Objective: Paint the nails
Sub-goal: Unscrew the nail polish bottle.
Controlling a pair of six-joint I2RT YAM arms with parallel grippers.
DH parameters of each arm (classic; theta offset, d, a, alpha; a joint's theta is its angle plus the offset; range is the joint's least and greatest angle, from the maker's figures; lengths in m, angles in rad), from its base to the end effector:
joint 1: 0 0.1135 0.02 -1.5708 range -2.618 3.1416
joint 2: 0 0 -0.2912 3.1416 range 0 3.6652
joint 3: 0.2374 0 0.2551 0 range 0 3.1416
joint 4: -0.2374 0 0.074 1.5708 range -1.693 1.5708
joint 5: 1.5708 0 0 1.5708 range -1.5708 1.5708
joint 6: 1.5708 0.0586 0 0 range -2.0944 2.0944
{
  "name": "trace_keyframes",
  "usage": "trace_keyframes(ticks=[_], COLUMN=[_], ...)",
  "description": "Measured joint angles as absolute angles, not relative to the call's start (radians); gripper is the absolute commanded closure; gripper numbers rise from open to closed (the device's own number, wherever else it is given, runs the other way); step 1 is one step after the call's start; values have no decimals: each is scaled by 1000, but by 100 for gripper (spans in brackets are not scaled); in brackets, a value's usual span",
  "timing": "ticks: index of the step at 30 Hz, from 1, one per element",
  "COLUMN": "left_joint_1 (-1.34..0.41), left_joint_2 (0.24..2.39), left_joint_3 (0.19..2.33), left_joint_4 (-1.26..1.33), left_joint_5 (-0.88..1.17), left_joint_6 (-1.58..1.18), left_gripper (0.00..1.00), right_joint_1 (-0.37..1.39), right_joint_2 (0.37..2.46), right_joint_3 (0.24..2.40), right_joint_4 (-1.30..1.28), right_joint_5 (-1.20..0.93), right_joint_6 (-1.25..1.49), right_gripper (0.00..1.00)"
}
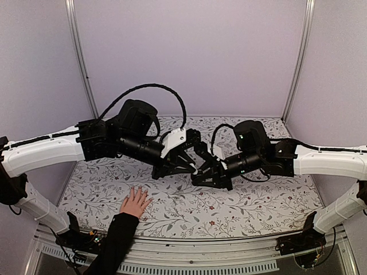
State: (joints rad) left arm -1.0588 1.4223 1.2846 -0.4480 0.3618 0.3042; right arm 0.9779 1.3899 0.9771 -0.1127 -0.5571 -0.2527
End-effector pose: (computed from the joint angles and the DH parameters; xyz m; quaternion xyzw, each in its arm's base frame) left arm 0.1476 -0.3049 0.3557 0.6121 0.6195 -0.3188 0.3740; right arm 0.1564 0.2875 0.2934 -0.5929 0.6011 0.3930 0.3642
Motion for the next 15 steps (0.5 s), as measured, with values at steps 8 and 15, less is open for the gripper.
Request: trace_keyframes(ticks=[8,15], left_joint_1=[-1055,-1056], left_joint_2=[1422,1422], left_joint_3=[1285,1287], left_joint_4=[-449,-439], left_joint_5=[359,379], left_joint_6=[301,291], left_gripper=[100,97], right_joint_1=[981,981], right_joint_2=[1390,1379], right_joint_3=[977,976], right_joint_4=[-112,-108], right_joint_5=[-551,-572], right_joint_6=[-253,-252], right_gripper=[100,100])
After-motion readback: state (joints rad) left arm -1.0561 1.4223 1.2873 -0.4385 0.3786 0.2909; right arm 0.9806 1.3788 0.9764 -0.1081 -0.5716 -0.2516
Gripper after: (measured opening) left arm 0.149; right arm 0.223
